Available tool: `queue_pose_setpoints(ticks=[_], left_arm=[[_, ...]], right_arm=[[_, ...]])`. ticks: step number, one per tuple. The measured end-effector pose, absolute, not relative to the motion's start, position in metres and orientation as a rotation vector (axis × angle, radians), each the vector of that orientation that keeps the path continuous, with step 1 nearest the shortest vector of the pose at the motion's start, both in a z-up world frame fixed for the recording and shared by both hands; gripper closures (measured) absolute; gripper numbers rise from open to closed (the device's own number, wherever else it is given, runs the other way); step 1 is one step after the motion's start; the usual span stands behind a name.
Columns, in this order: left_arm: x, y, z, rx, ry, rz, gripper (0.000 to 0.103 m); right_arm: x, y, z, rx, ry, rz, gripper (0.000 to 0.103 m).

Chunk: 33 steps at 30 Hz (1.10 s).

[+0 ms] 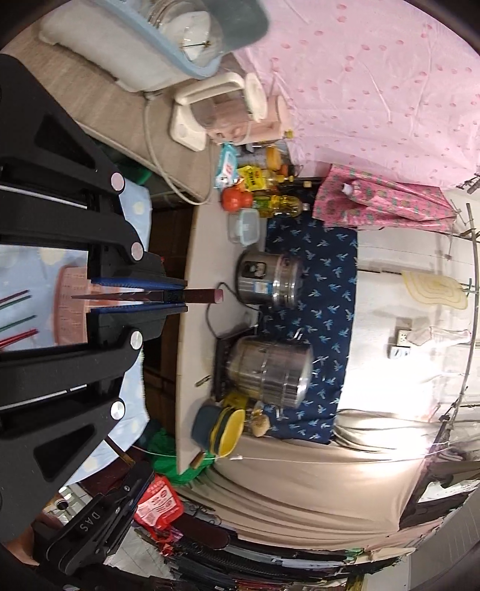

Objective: Organize utensils
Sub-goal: 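Lift both chopsticks and lower them into the pink holder, then open both tools to release the chopsticks in the holder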

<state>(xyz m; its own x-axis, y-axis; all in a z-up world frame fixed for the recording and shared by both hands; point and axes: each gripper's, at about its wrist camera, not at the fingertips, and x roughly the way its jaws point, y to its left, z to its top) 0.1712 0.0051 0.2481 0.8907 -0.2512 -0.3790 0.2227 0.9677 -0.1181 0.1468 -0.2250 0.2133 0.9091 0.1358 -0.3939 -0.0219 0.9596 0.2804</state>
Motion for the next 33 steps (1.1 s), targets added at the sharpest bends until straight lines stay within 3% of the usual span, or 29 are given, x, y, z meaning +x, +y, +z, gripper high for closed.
queue_pose_setpoints(ticks=[7, 16, 25, 33], left_arm=[[0.222, 0.004, 0.260, -0.093, 0.363, -0.234, 0.096], [0.253, 0.007, 0.214, -0.107, 0.433, -0.233, 0.096], [0.259, 0.006, 0.202, -0.111, 0.456, -0.241, 0.096], [0.264, 0.007, 0.172, -0.123, 0.519, -0.226, 0.096]], right_arm=[[0.197, -0.223, 0.230, 0.310, 0.367, 0.069, 0.096], [0.239, -0.222, 0.194, 0.367, 0.423, 0.077, 0.096], [0.237, -0.218, 0.231, 0.348, 0.337, 0.088, 0.096], [0.251, -0.211, 0.169, 0.321, 0.449, 0.052, 0.096]])
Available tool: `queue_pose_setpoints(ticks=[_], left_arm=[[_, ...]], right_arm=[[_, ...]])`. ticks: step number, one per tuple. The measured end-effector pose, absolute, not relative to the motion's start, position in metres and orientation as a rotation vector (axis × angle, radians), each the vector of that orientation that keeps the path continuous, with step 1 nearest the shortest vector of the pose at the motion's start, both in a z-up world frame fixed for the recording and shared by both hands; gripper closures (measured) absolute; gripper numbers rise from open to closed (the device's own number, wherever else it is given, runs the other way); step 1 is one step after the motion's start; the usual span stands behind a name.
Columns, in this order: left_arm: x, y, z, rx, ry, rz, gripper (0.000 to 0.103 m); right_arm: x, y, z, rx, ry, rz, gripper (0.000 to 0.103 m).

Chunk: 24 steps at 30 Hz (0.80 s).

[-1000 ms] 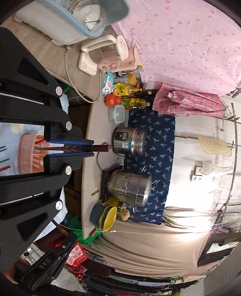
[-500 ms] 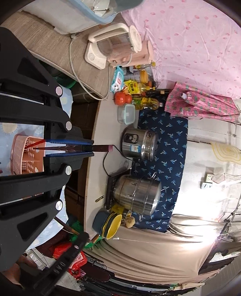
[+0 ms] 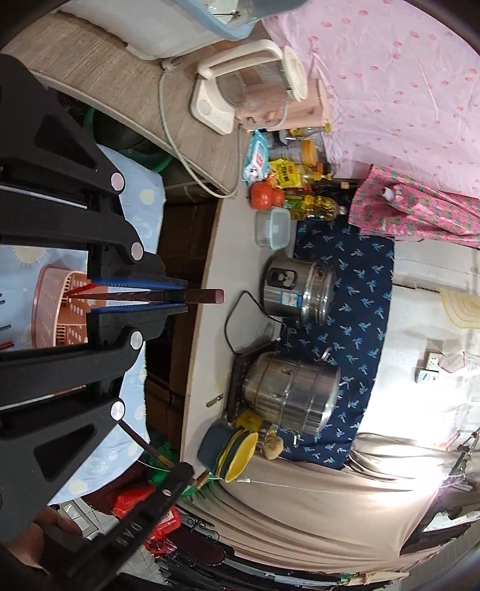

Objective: Organize utensils
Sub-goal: 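Open both tools to release the chopsticks in the holder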

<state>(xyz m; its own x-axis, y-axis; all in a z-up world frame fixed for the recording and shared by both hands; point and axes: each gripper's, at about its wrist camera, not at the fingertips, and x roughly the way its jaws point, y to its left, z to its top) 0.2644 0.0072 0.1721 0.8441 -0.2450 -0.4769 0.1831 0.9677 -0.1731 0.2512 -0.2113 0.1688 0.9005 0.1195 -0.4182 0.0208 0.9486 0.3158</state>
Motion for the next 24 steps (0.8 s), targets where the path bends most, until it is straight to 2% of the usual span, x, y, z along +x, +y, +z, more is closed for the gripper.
queue_pose_setpoints(ticks=[4, 5, 6, 8, 10, 11, 15, 24], left_arm=[[0.267, 0.013, 0.149, -0.132, 0.569, -0.210, 0.095], [0.267, 0.015, 0.143, -0.139, 0.582, -0.203, 0.094], [0.267, 0.017, 0.138, -0.148, 0.592, -0.199, 0.091], [0.264, 0.021, 0.131, -0.154, 0.602, -0.180, 0.071], [0.259, 0.026, 0.127, -0.159, 0.597, -0.150, 0.059], [0.257, 0.027, 0.126, -0.160, 0.596, -0.141, 0.054], [0.246, 0.033, 0.123, -0.167, 0.605, -0.131, 0.052], [0.200, 0.034, 0.105, -0.130, 0.641, -0.125, 0.052]], right_arm=[[0.251, -0.210, 0.135, 0.324, 0.517, 0.047, 0.095], [0.250, -0.211, 0.129, 0.329, 0.523, 0.040, 0.092], [0.247, -0.213, 0.125, 0.331, 0.528, 0.025, 0.085], [0.242, -0.216, 0.119, 0.334, 0.531, 0.000, 0.076], [0.235, -0.222, 0.115, 0.348, 0.531, -0.012, 0.065], [0.231, -0.223, 0.114, 0.352, 0.534, -0.013, 0.063], [0.212, -0.226, 0.109, 0.345, 0.541, -0.017, 0.058], [0.156, -0.220, 0.090, 0.291, 0.596, -0.004, 0.058]])
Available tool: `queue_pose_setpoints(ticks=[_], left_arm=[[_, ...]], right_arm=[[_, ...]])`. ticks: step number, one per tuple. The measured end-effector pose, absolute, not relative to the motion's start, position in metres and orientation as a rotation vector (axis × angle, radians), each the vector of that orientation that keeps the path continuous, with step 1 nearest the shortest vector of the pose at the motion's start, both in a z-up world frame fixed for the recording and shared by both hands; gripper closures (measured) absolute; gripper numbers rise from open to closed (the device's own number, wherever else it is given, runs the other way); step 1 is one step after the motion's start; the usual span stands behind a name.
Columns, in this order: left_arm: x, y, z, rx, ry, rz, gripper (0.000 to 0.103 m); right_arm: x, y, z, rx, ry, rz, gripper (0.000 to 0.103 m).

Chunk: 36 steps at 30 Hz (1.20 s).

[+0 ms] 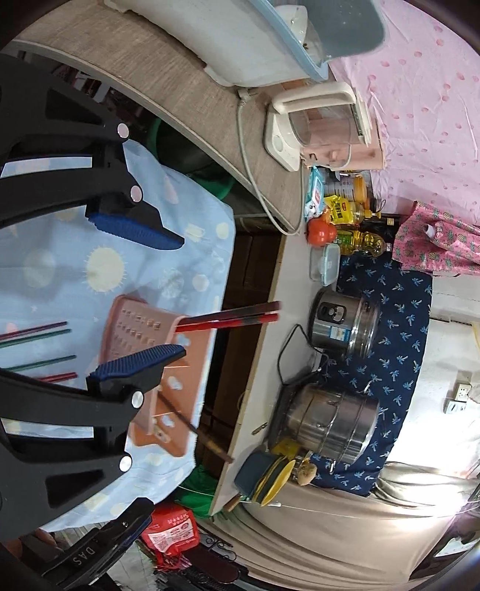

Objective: Organize utensils
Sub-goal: 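Open both tools to release the chopsticks in the holder, then move both open tools back toward the remaining chopsticks and gold spoon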

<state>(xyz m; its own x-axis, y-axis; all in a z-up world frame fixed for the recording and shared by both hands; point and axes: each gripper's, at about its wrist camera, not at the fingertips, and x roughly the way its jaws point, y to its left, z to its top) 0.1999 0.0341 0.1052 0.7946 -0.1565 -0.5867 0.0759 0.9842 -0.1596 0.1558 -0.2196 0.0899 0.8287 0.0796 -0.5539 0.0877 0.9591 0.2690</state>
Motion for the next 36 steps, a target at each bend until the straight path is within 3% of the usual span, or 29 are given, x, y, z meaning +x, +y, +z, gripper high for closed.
queue_pose_setpoints(ticks=[26, 36], left_arm=[[0.061, 0.015, -0.017, -0.073, 0.937, -0.185, 0.052], [0.029, 0.005, -0.037, -0.045, 0.973, -0.203, 0.052]], right_arm=[[0.010, -0.195, -0.029, 0.212, 0.896, -0.010, 0.058], [-0.008, -0.179, -0.055, 0.178, 0.956, 0.012, 0.066]])
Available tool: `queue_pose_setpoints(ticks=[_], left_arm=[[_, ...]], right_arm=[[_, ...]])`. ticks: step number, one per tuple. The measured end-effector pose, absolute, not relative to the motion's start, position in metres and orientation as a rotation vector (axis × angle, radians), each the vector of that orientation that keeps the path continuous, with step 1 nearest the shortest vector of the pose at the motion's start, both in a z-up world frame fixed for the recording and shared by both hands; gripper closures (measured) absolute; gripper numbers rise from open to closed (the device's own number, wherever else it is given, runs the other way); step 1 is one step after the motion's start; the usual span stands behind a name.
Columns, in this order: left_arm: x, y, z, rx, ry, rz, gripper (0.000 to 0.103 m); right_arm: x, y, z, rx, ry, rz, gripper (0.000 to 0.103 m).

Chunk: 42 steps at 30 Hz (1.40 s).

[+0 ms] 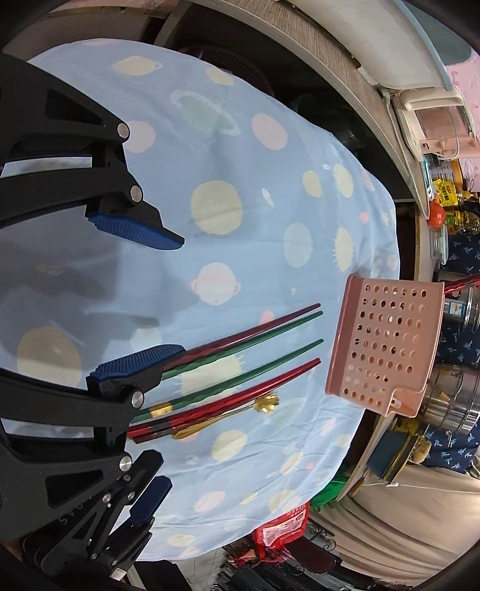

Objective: Organize utensils
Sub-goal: 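Move both open tools back toward the remaining chopsticks and gold spoon, then grasp a dark red chopstick with the right tool while the left tool grasps another dark red chopstick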

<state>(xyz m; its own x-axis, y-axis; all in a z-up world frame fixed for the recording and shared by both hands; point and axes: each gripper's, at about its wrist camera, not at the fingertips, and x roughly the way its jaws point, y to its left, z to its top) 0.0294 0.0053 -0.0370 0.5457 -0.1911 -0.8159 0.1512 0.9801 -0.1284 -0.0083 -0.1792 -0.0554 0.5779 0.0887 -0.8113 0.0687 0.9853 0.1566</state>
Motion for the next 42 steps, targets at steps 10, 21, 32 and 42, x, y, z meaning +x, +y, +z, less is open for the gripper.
queue_pose_setpoints(ticks=[10, 21, 32, 42], left_arm=[[0.017, -0.007, -0.044, -0.013, 0.989, -0.229, 0.052], [0.018, -0.011, -0.047, -0.003, 0.998, -0.247, 0.052], [0.017, -0.017, -0.052, 0.010, 1.009, -0.263, 0.052], [0.016, -0.021, -0.055, 0.002, 1.026, -0.284, 0.052]], right_arm=[[-0.005, -0.167, -0.064, 0.155, 0.978, 0.039, 0.077], [0.000, -0.174, -0.069, 0.168, 0.982, 0.034, 0.081], [0.008, -0.161, -0.071, 0.139, 0.988, 0.062, 0.087], [0.004, -0.160, -0.072, 0.110, 0.979, 0.056, 0.096]])
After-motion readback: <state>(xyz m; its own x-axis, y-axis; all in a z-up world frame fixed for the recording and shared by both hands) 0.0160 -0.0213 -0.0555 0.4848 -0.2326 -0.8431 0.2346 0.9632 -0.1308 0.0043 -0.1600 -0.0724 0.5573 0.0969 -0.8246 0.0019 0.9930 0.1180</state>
